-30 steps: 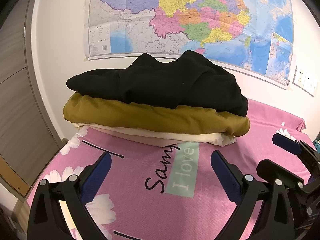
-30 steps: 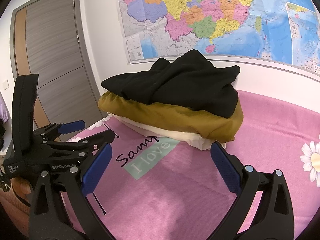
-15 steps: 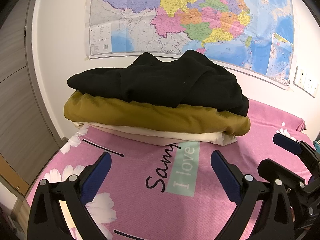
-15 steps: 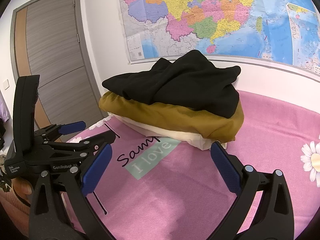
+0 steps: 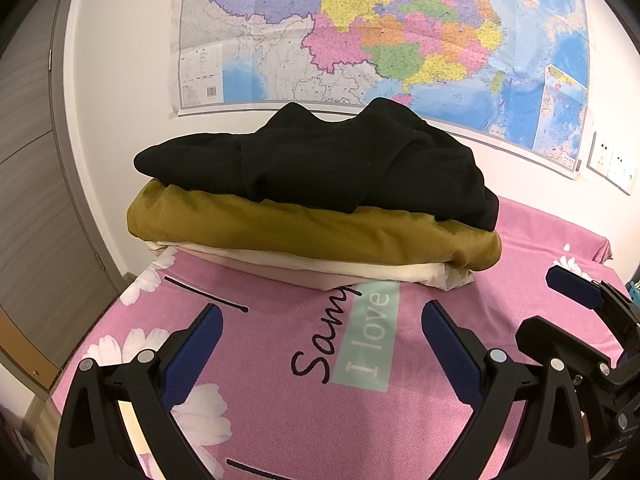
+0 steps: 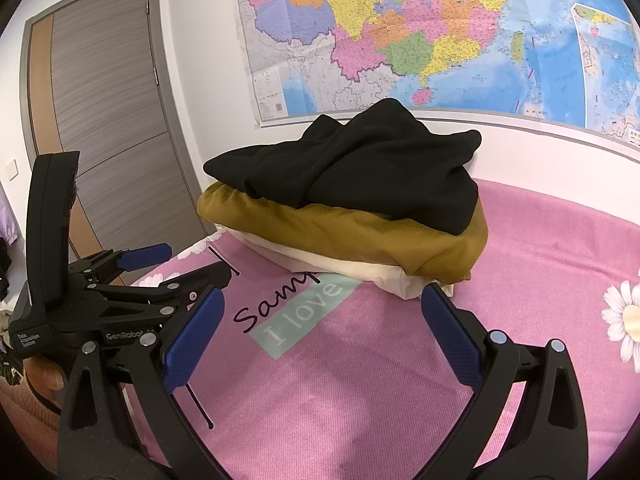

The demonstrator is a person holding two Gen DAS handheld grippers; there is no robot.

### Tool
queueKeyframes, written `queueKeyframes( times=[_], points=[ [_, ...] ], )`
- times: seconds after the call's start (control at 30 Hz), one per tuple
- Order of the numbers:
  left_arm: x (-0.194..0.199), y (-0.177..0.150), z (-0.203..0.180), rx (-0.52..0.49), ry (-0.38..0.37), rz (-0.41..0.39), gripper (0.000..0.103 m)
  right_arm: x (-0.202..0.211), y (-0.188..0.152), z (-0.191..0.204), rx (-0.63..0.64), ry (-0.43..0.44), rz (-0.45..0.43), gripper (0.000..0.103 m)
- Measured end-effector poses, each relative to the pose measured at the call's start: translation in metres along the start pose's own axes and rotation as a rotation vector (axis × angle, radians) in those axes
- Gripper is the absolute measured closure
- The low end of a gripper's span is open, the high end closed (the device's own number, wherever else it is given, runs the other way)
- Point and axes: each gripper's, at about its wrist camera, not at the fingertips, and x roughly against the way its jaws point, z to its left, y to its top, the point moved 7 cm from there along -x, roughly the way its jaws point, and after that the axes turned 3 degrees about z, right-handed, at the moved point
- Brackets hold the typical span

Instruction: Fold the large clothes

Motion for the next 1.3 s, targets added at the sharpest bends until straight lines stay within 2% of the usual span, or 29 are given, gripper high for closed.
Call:
queueKeyframes(
  times=[1.3],
  points=[
    [-0.0019, -0.0007, 0.0007, 0.003, 0.002, 0.005, 0.007, -0.0012, -0.0012, -0.0003, -0.014, 0.002, 0.006, 0.006]
  ],
)
